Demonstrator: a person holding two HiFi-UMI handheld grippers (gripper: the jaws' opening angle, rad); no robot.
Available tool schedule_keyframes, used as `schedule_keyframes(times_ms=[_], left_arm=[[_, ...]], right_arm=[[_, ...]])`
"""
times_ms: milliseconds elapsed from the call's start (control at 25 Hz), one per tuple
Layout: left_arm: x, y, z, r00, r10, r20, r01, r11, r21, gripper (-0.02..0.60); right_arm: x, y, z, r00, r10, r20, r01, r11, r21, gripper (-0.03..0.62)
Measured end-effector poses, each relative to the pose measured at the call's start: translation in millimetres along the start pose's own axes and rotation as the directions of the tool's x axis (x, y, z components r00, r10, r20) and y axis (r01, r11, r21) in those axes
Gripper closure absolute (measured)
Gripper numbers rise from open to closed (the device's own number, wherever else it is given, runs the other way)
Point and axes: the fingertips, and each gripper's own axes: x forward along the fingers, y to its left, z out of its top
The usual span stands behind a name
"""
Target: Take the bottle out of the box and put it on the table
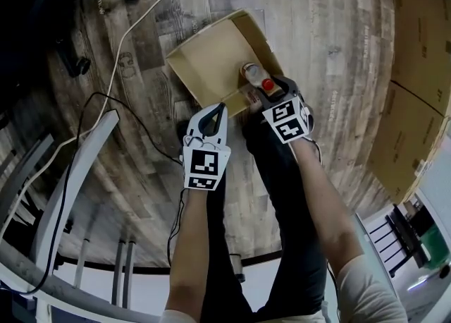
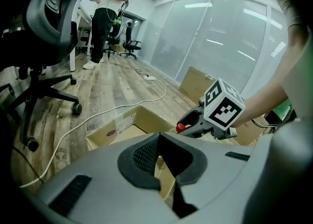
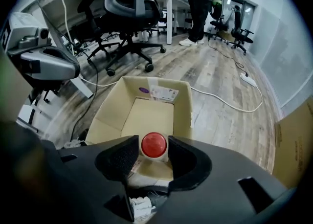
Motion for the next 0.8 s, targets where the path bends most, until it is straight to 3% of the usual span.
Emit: schedule_keyframes(times_ms=[80,360,800], left_arm=[[-2.9,1.5,-5.4,1.000,0.002,-0.006,-0.002,1.000,0.000,0.568],[-13.2,-4.2,-1.5,1.000,-0.005,-0.014,0.005,1.000,0.008,0.567],[-55.6,-19.2,64.1,1.000,0.003,0.024,-0.004,1.000,0.029,0.568]], right_arm=[[1.9,0.4,-0.8,1.000,-0.016,-0.002,0.016,1.000,-0.015,0.408],[-7.2,3.5,-1.8,0.998,-0.025,-0.051,0.021,0.997,-0.075,0.411],[-91.1,13.5,33.5,1.000,-0.020,-0.001,0.020,0.997,-0.076,0.413]])
